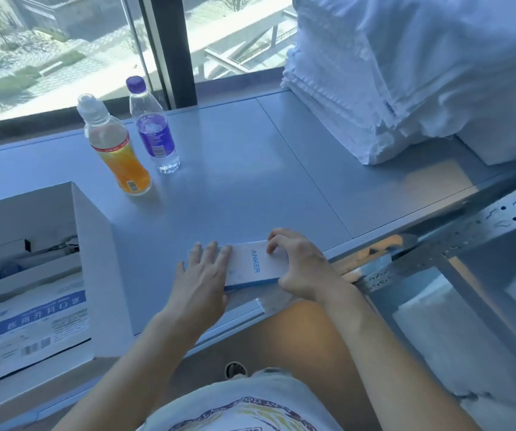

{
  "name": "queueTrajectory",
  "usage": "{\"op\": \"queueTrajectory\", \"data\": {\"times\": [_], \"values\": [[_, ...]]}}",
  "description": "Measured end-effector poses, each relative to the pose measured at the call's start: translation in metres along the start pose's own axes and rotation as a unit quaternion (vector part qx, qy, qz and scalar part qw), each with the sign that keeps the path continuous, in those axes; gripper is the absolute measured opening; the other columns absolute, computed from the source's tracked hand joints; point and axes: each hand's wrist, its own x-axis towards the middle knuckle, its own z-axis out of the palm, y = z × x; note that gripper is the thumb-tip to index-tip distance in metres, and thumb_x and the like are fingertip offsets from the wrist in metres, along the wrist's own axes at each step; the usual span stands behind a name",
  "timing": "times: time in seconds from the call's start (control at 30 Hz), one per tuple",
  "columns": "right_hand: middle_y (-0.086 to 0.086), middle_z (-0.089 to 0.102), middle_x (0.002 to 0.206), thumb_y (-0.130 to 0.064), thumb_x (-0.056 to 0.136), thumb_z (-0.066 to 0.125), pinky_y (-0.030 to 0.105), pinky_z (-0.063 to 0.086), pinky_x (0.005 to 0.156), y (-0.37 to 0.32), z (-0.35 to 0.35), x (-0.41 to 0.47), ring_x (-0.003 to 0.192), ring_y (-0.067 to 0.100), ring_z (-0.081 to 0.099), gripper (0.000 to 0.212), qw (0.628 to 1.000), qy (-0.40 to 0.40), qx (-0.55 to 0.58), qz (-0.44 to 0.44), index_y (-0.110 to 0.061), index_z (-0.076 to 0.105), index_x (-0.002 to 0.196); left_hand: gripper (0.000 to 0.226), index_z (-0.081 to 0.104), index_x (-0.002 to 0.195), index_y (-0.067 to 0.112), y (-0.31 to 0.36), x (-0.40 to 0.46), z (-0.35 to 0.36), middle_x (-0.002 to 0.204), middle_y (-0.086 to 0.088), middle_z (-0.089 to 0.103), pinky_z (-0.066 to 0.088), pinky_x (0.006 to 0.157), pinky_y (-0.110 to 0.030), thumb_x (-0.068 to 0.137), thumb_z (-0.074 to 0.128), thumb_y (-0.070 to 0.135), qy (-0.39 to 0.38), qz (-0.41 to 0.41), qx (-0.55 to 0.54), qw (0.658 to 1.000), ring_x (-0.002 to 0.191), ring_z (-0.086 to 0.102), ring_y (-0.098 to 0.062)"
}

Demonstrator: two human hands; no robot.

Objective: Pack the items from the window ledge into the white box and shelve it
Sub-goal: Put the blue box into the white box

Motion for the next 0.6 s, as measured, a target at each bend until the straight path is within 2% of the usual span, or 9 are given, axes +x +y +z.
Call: {"op": "queueTrajectory", "data": {"times": [0.2,0.3,0.47,0.6], "values": [[-0.016,0.047,0.127,0.001,0.066,0.064,0.026,0.048,0.091,0.009,-0.004,-0.014,0.116,0.013,0.048,0.055,1.000,-0.001,-0.009,-0.001,-0.028,0.056,0.111,0.083,0.018,0.159,0.021,0.004,0.010,0.007,0.152,0.000,0.035,0.041,0.105,-0.041,0.089,0.064,0.022,0.023,0.025,-0.014,0.999,0.140,0.032,-0.027],[-0.013,0.049,0.128,-0.007,0.068,0.072,0.030,0.048,0.091,0.010,-0.006,-0.015,0.117,0.015,0.049,0.053,1.000,-0.006,-0.018,-0.005,-0.029,0.054,0.112,0.085,0.016,0.159,0.020,0.006,0.010,0.006,0.152,0.000,0.034,0.042,0.106,-0.040,0.091,0.066,0.027,0.033,0.034,-0.005,0.999,0.139,0.032,-0.027],[-0.018,0.050,0.125,-0.008,0.064,0.076,0.020,0.043,0.084,-0.003,-0.023,-0.013,0.116,0.010,0.049,0.055,0.999,0.021,-0.006,-0.035,-0.031,0.057,0.111,0.094,0.014,0.160,0.021,0.003,-0.006,-0.010,0.154,0.000,0.031,0.037,0.111,-0.039,0.090,0.073,0.036,0.073,0.047,-0.011,0.996,0.140,0.028,-0.027],[-0.024,0.049,0.123,-0.007,0.063,0.076,0.009,0.037,0.081,-0.035,-0.044,-0.008,0.115,0.006,0.049,0.057,0.995,0.056,-0.006,-0.087,-0.034,0.061,0.111,0.093,0.035,0.155,0.021,-0.012,-0.029,-0.048,0.145,0.000,0.044,0.044,0.107,-0.044,0.078,0.086,0.026,0.154,0.055,-0.070,0.984,0.134,0.038,-0.027]]}}
